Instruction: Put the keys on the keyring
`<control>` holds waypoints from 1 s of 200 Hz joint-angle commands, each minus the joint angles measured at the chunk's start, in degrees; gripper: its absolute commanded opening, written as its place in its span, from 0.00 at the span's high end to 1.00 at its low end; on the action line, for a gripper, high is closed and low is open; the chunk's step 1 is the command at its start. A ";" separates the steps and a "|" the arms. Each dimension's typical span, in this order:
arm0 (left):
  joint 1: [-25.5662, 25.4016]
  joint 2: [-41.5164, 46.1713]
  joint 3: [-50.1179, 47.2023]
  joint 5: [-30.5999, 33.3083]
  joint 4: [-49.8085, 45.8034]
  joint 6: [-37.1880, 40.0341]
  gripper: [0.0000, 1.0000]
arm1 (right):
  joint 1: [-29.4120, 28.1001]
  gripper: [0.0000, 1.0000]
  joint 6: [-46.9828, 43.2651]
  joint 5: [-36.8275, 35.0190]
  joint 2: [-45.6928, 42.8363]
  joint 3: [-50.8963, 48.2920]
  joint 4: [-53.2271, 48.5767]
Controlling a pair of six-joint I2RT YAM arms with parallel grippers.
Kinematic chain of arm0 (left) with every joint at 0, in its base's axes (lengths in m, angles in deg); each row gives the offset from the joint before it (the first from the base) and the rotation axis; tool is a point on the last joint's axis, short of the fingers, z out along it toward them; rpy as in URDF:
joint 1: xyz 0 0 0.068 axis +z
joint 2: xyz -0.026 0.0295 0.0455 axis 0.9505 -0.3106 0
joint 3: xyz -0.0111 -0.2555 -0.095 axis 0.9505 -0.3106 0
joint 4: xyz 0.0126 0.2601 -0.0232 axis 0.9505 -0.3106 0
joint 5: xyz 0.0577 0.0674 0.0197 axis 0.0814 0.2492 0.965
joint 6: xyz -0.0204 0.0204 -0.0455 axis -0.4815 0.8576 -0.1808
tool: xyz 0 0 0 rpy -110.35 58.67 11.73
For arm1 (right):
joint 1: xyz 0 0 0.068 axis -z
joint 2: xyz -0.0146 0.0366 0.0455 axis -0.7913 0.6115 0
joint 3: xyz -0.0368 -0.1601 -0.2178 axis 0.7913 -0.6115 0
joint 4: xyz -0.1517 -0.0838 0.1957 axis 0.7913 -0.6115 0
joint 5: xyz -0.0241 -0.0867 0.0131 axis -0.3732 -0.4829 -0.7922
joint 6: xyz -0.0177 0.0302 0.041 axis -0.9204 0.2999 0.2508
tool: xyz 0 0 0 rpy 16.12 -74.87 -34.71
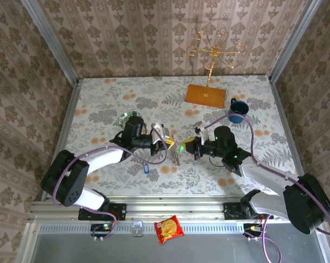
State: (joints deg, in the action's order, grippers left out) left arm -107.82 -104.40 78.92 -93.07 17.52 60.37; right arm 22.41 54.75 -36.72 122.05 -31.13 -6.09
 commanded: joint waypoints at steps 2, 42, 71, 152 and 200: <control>-0.20 -0.53 1.86 -1.80 1.84 -1.67 1.00 | -0.56 1.00 0.35 1.31 1.35 2.86 3.13; -0.20 -0.88 2.31 -1.93 1.42 -2.26 1.00 | -1.44 1.00 -0.34 1.23 3.50 4.46 2.97; -0.20 -0.97 2.28 -2.07 1.24 -2.13 1.00 | -1.83 1.00 -0.61 0.97 4.51 5.10 2.69; -0.29 -1.13 2.35 -2.51 1.18 -2.23 1.00 | -2.76 1.00 -0.29 -1.05 5.97 5.74 2.52; -0.29 -1.17 2.35 -2.54 1.09 -2.09 1.00 | -2.98 1.00 1.12 -4.85 5.78 5.26 2.30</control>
State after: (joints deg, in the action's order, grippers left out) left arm -107.87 -105.17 79.66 -93.52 17.59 58.82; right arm 19.77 54.75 -38.53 127.76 -27.41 -4.49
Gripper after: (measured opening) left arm 0.058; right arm 0.053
